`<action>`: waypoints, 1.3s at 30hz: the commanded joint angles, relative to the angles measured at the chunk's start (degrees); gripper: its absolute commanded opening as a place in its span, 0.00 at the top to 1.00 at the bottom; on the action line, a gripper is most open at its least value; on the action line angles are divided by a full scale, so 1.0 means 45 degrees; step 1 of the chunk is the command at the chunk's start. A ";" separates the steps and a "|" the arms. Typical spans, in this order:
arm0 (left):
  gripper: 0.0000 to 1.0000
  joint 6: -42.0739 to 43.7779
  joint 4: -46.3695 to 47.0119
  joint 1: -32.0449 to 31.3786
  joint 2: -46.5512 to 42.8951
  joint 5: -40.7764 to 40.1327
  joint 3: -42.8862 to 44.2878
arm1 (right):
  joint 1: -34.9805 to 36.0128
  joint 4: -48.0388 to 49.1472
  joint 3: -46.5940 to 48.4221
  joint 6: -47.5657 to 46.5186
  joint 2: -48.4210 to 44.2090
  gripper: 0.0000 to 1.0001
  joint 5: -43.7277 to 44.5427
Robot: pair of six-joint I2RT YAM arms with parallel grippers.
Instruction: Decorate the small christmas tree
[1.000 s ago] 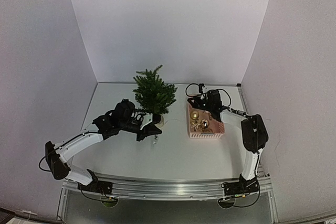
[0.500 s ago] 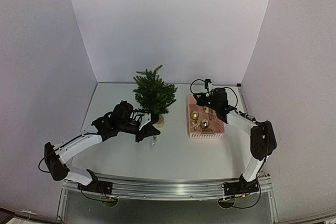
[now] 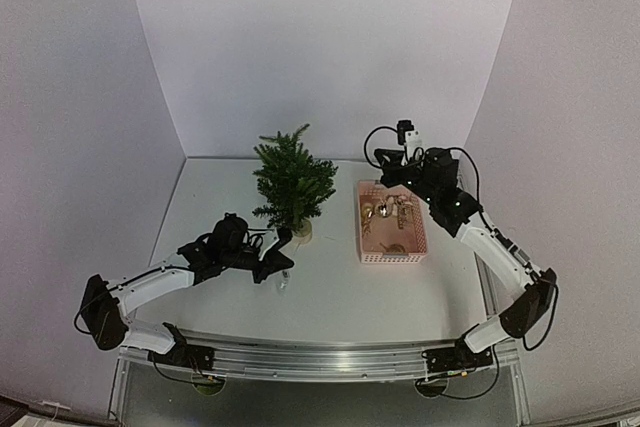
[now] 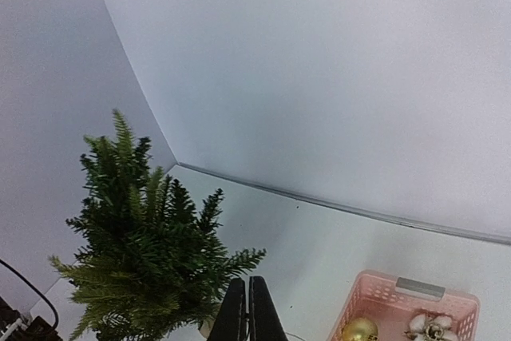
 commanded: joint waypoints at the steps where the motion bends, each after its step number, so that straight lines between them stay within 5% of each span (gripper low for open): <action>1: 1.00 0.0035 0.2659 0.0057 -0.0010 -0.0842 -0.0736 | 0.1021 -0.1398 0.1062 -0.1195 -0.0133 1.00 0.1436; 13: 1.00 0.1837 0.4544 0.0057 0.1025 -0.1260 -0.1488 | 0.1317 -0.1647 0.0211 -0.1800 -0.0529 1.00 0.3325; 39: 1.00 0.2432 0.4148 0.0054 0.1065 -0.1337 -0.2265 | 0.1319 -0.1773 0.0773 -0.1158 -0.0644 1.00 0.2424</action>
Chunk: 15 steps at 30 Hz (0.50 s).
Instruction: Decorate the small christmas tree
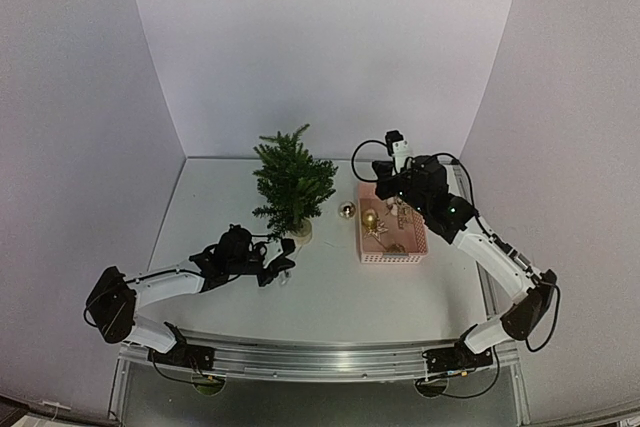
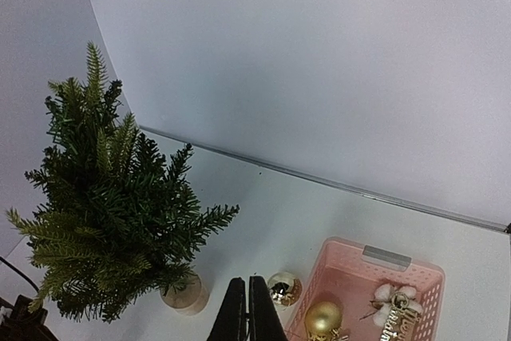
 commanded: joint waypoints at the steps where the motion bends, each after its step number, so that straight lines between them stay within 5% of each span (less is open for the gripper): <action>1: 1.00 0.0352 0.0398 0.0043 0.0018 0.0108 -0.0232 | -0.0008 0.0067 0.0678 0.0212 -0.0438 1.00 -0.0148; 7: 0.75 0.0874 0.0648 0.0051 0.0080 -0.0032 -0.0276 | -0.0004 0.0067 0.1378 0.0753 -0.0107 1.00 -0.0739; 12: 0.36 0.1157 -0.0086 0.0040 -0.0134 0.0050 0.0663 | 0.0182 0.0067 0.2211 0.1014 0.0435 1.00 -0.1245; 15: 0.24 0.1274 -0.1368 0.0044 -0.0482 0.0616 0.1370 | 0.0456 0.0069 0.2735 0.0868 0.0755 1.00 -0.1241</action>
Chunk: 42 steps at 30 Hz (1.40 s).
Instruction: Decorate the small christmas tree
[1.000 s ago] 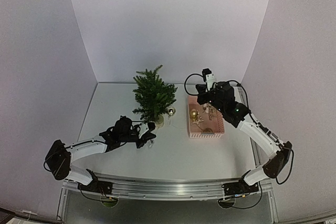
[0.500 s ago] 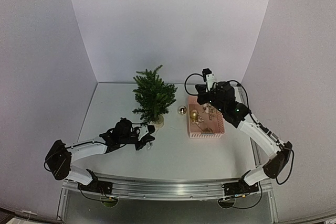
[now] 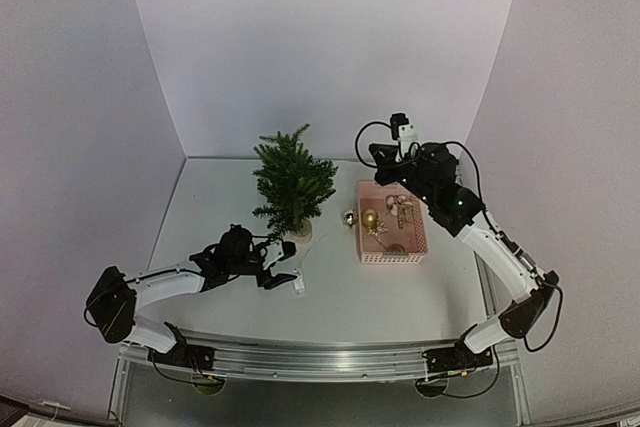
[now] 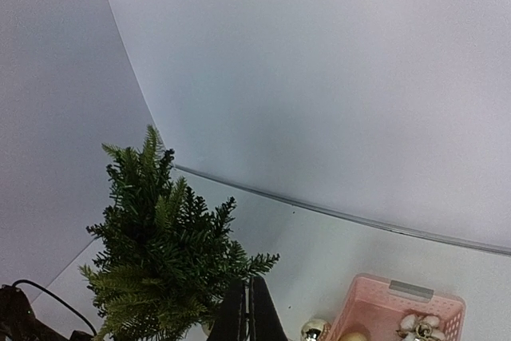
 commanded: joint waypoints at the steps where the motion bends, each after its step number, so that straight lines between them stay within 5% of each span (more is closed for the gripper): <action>1: 0.21 0.0315 -0.1603 0.0039 -0.0622 0.0836 0.1707 | 0.0475 0.0147 0.1026 0.0060 0.0590 1.00 -0.0398; 7: 0.13 -0.1090 -0.3996 0.0039 -0.1033 0.1918 0.4172 | 0.1390 0.0148 0.1962 -0.0747 0.1228 1.00 0.0164; 20: 0.14 -0.6659 -0.3439 0.0040 0.0467 0.0697 0.9751 | 0.3363 0.0147 0.3585 -0.2788 0.2186 1.00 0.1653; 28: 0.18 -0.6037 -0.3916 0.0039 0.1366 -0.0060 1.1409 | 0.3919 0.0148 0.3863 -0.3247 0.2156 1.00 0.2034; 33: 0.31 -0.5575 -0.3876 0.0049 0.1693 -0.0078 1.1874 | 0.4113 0.0147 0.3882 -0.3469 0.2164 1.00 0.2045; 42: 0.70 -0.5610 -0.3539 0.0019 0.1729 0.0523 1.2232 | 0.4198 0.0160 0.3703 -0.3643 0.2086 1.00 0.1958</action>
